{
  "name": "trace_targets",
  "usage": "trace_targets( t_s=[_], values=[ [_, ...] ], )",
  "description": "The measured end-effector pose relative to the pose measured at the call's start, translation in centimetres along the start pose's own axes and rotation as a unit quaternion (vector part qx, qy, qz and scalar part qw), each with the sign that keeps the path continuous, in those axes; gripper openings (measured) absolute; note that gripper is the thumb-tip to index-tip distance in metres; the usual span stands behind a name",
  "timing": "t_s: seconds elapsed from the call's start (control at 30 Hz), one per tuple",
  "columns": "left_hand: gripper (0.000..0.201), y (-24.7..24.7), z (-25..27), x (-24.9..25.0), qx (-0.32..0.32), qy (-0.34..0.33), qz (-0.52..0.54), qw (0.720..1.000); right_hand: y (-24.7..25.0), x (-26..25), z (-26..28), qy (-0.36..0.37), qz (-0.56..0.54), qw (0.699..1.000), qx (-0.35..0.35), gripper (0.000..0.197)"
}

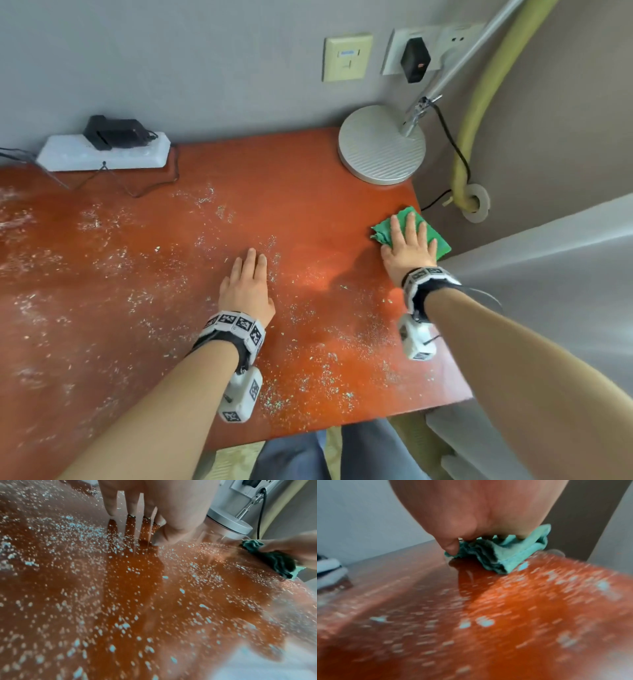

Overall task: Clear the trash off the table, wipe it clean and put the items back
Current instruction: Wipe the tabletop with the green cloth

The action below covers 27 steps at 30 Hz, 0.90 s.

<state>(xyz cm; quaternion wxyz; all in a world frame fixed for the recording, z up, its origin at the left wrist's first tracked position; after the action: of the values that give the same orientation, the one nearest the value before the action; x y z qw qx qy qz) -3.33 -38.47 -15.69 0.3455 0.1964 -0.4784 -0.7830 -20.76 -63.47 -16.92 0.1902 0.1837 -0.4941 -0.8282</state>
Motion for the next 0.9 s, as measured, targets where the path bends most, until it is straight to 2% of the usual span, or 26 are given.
trace_targets(
  t_s=[0.07, 0.1, 0.2, 0.27, 0.33, 0.43, 0.53, 0.63, 0.7, 0.73, 0.83, 0.9],
  values=[
    [0.083, -0.3, 0.7, 1.0, -0.007, 0.002, -0.001, 1.0, -0.5, -2.8, 0.7, 0.031, 0.014, 0.999, -0.009, 0.071],
    [0.082, -0.4, 1.1, 1.5, -0.01, 0.002, -0.001, 1.0, -0.9, -4.7, 1.6, 0.077, 0.03, 0.996, -0.025, 0.071],
    [0.081, -0.6, 1.8, 3.1, -0.006, 0.006, 0.01, 1.0, -2.9, -9.6, 5.7, 0.244, 0.083, 0.961, -0.103, 0.066],
    [0.08, -0.7, 2.2, 4.0, -0.007, 0.011, 0.016, 1.0, -3.9, -9.8, 7.4, 0.3, 0.111, 0.938, -0.13, 0.065],
    [0.079, -0.8, 2.7, 4.7, -0.018, 0.018, 0.017, 1.0, -3.5, -7.3, 7.0, 0.3, 0.109, 0.94, -0.119, 0.065],
    [0.078, -1.2, 3.4, 5.8, -0.023, 0.026, 0.019, 0.999, -0.8, -1.0, 4.6, 0.209, 0.054, 0.973, -0.088, 0.067],
    [0.079, -2.0, 4.6, 7.0, -0.019, 0.036, 0.025, 0.999, 1.2, 4.5, 2.4, 0.132, 0.044, 0.987, -0.081, 0.066],
    [0.082, -2.9, 5.6, 8.2, -0.009, 0.043, 0.025, 0.999, 1.1, 5.0, 2.2, 0.114, 0.047, 0.99, -0.073, 0.066],
    [0.083, -3.3, 6.1, 8.8, -0.003, 0.045, 0.025, 0.999, 0.1, 2.8, 3.6, 0.138, 0.051, 0.986, -0.073, 0.067],
    [0.083, -3.4, 6.2, 9.0, 0.0, 0.046, 0.027, 0.999, -0.8, 1.3, 4.9, 0.172, 0.068, 0.979, -0.081, 0.067],
    [0.082, -3.5, 6.8, 9.4, 0.011, 0.053, 0.039, 0.998, -3.8, -2.8, 9.9, 0.311, 0.134, 0.932, -0.13, 0.065],
    [0.08, -3.6, 7.2, 9.6, 0.012, 0.059, 0.05, 0.997, -5.2, -3.1, 11.9, 0.365, 0.155, 0.907, -0.138, 0.064]
  ],
)
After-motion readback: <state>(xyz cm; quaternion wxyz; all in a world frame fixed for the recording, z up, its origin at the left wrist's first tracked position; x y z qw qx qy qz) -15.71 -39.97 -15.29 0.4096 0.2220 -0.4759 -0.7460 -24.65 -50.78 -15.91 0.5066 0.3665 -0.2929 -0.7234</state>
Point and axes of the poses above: each hand's wrist, its own z-axis away from the middle knuckle, its own y-axis out of the back of the hand, x = y × z, the point moved 3 cm from there along -z, towards the middle knuckle, and after that the axes turned 3 degrees about x, right-handed, at the moved point
